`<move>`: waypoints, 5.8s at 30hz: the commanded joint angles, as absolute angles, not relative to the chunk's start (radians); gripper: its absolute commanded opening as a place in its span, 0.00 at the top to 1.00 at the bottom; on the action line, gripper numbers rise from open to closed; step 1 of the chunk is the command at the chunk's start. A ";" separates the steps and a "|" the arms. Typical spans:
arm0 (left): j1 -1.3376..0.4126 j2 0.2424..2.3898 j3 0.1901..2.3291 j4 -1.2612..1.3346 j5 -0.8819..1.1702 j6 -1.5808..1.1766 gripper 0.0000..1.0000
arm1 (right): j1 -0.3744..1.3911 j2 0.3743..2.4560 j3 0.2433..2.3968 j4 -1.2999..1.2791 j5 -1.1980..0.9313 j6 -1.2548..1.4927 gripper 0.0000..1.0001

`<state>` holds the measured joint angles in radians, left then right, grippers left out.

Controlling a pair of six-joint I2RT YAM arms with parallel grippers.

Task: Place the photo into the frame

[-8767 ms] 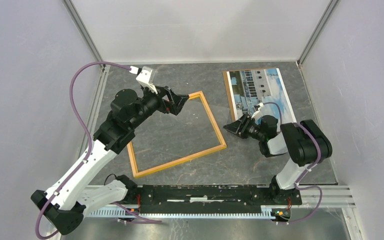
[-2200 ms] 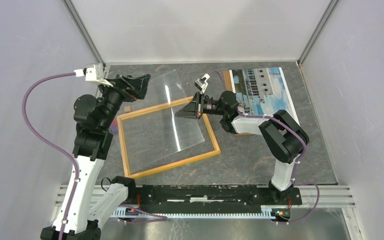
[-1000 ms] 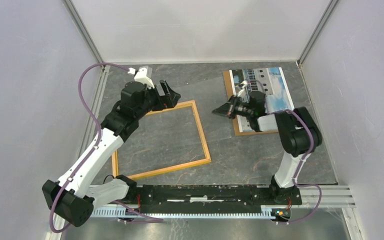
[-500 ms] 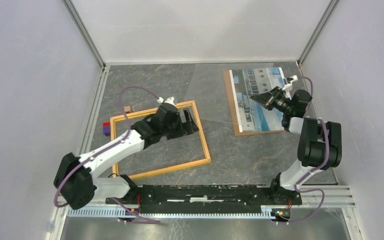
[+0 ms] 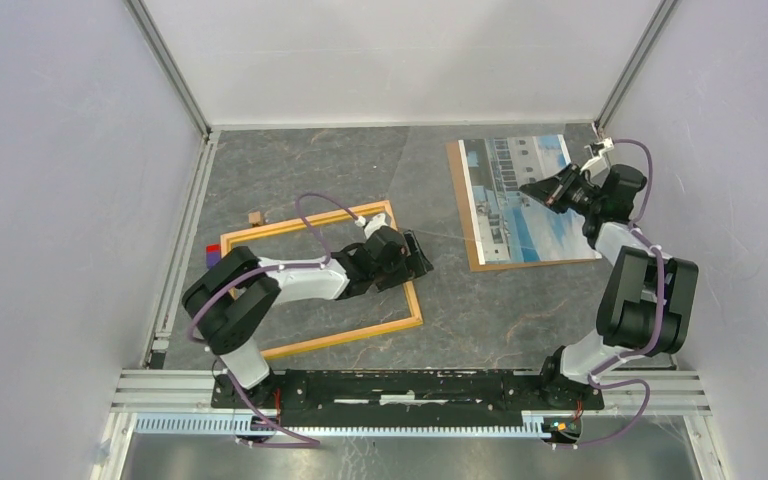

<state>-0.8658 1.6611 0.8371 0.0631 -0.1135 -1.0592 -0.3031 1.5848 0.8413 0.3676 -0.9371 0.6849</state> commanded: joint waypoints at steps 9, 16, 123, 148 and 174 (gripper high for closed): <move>-0.885 1.921 1.110 0.385 0.079 -1.016 0.00 | -0.405 1.516 0.968 0.332 -0.902 0.674 1.00; -0.899 1.832 1.142 0.319 0.184 -0.845 0.00 | -0.428 1.491 1.007 0.306 -0.897 0.680 1.00; -0.897 0.790 1.025 -0.112 -0.497 0.031 0.00 | 0.350 2.009 1.148 0.048 -0.951 0.440 1.00; -0.897 0.785 1.028 -0.118 -0.488 0.022 0.00 | 0.365 2.028 1.198 -0.070 -0.966 0.365 1.00; -0.897 0.783 1.029 -0.121 -0.472 0.010 0.00 | 0.371 1.965 1.135 -0.024 -0.939 0.432 1.00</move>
